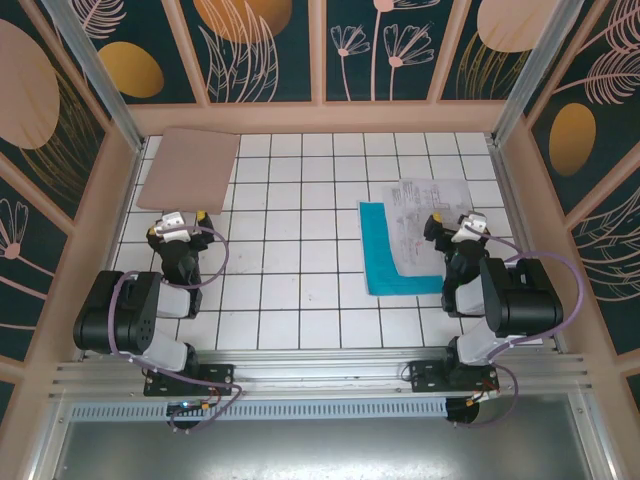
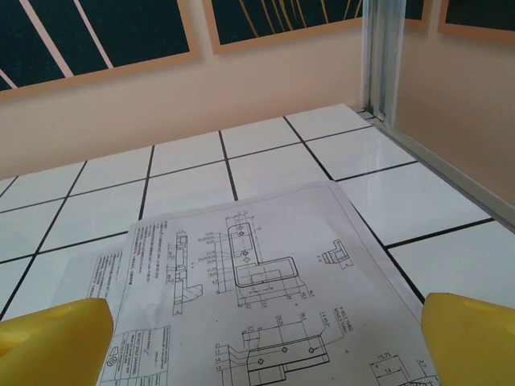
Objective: Put the files into the folder
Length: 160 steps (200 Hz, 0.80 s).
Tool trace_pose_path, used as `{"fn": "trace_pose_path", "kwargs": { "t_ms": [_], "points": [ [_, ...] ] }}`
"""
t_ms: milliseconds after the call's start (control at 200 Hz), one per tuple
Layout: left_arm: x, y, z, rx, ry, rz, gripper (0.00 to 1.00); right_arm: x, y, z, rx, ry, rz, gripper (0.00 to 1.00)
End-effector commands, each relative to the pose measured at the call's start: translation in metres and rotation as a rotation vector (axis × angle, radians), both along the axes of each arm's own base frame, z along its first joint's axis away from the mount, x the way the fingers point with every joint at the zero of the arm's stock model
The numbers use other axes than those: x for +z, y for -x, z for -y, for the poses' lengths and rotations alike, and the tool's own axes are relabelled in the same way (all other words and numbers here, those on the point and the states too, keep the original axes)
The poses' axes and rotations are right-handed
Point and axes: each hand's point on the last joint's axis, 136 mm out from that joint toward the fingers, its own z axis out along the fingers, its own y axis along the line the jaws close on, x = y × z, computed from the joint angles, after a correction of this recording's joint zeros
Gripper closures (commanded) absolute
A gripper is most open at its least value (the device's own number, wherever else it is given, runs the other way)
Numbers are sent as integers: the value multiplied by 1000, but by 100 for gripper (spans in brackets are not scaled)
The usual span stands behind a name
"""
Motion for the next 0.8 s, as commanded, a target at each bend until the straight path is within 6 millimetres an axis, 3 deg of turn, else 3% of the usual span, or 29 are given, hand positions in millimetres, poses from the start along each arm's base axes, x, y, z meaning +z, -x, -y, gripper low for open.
{"fn": "trace_pose_path", "kwargs": {
  "t_ms": [0,620,796],
  "points": [
    [6,-1,-1,2,11,24,1,12,-5,-1,6,21,36,1],
    [6,-2,-1,2,11,24,1,12,-4,-1,7,21,37,1],
    [8,0,-2,8,11,33,1,21,14,-1,8,19,110,1]
  ]
}}
